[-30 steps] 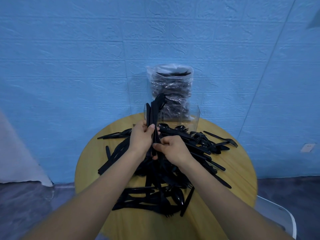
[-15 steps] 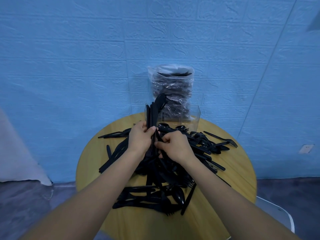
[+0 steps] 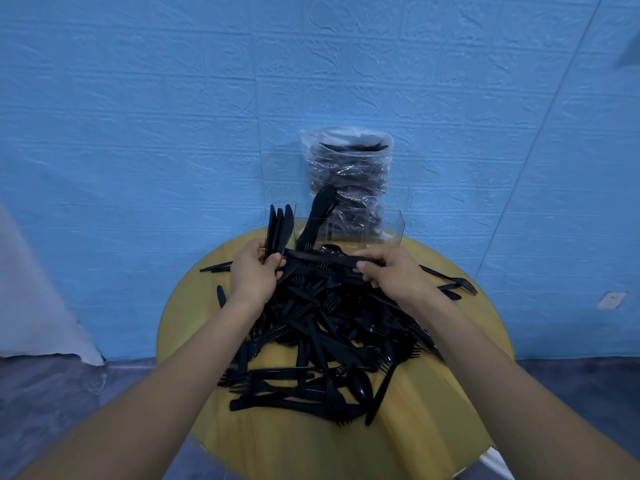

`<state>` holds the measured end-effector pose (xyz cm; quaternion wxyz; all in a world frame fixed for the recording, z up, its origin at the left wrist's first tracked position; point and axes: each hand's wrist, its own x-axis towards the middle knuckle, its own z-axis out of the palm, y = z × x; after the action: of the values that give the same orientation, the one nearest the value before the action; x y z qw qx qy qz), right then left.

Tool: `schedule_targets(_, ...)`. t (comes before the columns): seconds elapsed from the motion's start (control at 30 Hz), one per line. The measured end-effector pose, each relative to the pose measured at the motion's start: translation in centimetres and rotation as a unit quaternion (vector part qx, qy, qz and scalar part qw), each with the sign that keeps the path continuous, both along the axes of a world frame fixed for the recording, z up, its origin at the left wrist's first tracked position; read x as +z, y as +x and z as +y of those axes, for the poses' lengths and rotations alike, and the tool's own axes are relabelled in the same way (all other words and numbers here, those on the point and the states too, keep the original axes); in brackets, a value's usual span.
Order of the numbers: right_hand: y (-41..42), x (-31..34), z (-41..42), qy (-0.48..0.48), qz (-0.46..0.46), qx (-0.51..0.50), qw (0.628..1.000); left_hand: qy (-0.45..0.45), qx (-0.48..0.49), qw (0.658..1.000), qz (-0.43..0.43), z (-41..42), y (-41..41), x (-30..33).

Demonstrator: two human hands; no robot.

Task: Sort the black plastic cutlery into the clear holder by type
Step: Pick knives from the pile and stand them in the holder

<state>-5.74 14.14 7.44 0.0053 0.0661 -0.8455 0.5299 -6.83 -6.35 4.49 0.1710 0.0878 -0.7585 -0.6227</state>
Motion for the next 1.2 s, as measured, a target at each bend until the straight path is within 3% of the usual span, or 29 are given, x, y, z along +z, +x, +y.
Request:
schedule_targets(0.23,-0.3,0.9,0.4,-0.096,0.04,-0.032,0.994,-0.067,-0.023,0.997,0.04,-0.2,0.7,0.4)
schedule_targets(0.4,-0.4,1.4,0.0,-0.199,0.02,-0.063,0.978,-0.107,-0.04,0.992,0.057,-0.6,1.3,0.5)
schedule_targets(0.5,-0.6,1.4,0.0,-0.197,0.011,-0.08,0.977,-0.102,-0.037,0.992,0.063,-1.0,1.6,0.5)
schedule_targets(0.6,-0.6,1.5,-0.9,-0.2,-0.001,-0.07,0.977,-0.113,-0.046,0.99,0.065,-0.8,1.7,0.5)
schedule_targets(0.87,-0.7,1.3,-4.0,-0.337,-0.057,-0.042,0.939,-0.136,-0.136,0.979,0.062,1.2,2.6,0.1)
schedule_targets(1.2,-0.9,-0.2,-5.5,-0.282,-0.015,-0.121,0.951,-0.057,-0.18,0.981,0.041,1.7,4.3,-0.4)
